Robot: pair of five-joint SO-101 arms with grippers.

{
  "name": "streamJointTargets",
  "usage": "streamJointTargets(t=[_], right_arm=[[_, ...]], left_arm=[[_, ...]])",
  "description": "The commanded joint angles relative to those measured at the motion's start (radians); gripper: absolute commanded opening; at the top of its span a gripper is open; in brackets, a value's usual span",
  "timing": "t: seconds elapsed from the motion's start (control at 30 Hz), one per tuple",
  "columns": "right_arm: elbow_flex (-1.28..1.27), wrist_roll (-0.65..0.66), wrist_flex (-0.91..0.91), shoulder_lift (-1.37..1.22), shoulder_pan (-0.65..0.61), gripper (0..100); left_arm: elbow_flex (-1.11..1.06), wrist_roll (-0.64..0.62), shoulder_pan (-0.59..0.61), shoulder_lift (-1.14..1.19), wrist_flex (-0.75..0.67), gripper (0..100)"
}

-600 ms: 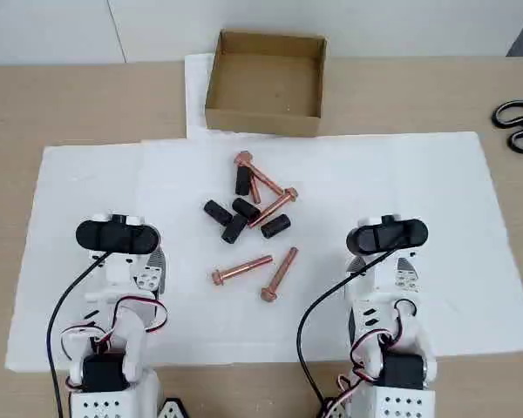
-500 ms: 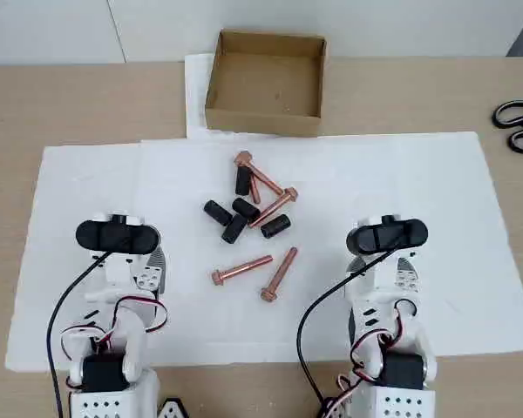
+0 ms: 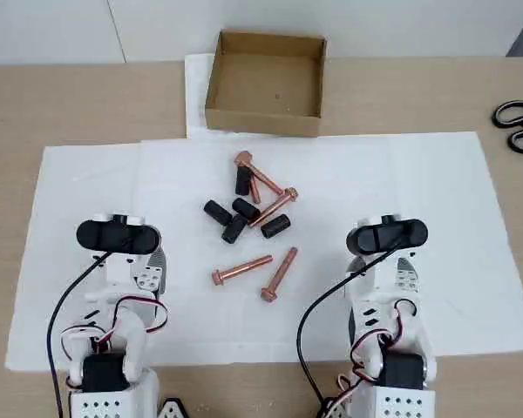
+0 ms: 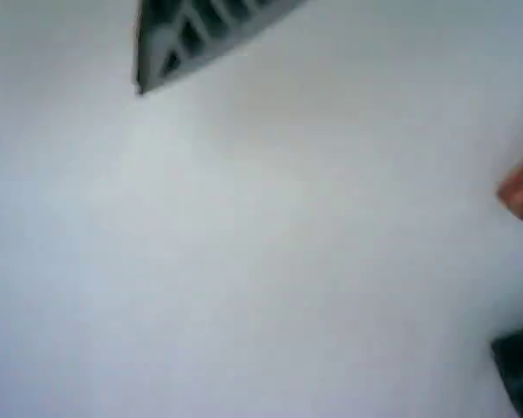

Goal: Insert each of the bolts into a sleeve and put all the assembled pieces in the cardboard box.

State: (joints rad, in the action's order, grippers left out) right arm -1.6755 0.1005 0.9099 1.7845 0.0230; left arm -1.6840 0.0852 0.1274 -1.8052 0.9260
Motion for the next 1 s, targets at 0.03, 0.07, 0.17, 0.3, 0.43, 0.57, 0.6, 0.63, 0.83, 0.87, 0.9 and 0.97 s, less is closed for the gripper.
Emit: streamJointTargets(t=[0.03, 0.07, 0.17, 0.3, 0.43, 0.57, 0.6, 0.63, 0.83, 0.87, 0.9, 0.97], right_arm=[[-0.005, 0.012, 0.001, 0.002, 0.010, 19.1], [-0.005, 0.012, 0.001, 0.002, 0.010, 19.1], [-0.005, 0.012, 0.001, 0.002, 0.010, 19.1], [-0.005, 0.012, 0.001, 0.002, 0.010, 19.1], [-0.005, 0.012, -0.001, 0.002, 0.010, 19.1], [-0.008, 0.012, -0.013, 0.002, 0.012, 19.1], [-0.008, 0.014, -0.013, 0.002, 0.012, 19.1], [-0.008, 0.014, -0.010, 0.002, 0.013, 19.1], [0.112, 0.124, 0.044, 0.002, 0.096, 19.1], [0.155, 0.152, 0.065, 0.002, 0.110, 19.1], [0.203, 0.170, 0.082, 0.002, 0.120, 19.1], [0.301, 0.183, 0.111, -0.001, 0.127, 19.1]], left_arm=[[0.005, -0.002, -0.003, -0.014, -0.005, 14], [0.005, -0.002, -0.003, -0.014, -0.005, 14], [0.005, -0.002, -0.003, -0.014, -0.005, 14], [0.005, -0.002, -0.003, -0.014, -0.005, 14], [0.005, 0.002, -0.003, -0.014, -0.005, 14], [0.004, -0.003, -0.005, -0.014, -0.029, 14], [0.004, -0.003, -0.005, -0.014, -0.029, 14], [0.004, -0.002, -0.003, -0.012, -0.025, 14], [0.117, 0.002, 0.054, -0.011, 0.138, 14], [0.142, 0.012, 0.071, -0.011, 0.164, 14], [0.160, 0.037, 0.092, -0.011, 0.180, 14], [0.186, 0.075, 0.130, -0.011, 0.184, 14]])
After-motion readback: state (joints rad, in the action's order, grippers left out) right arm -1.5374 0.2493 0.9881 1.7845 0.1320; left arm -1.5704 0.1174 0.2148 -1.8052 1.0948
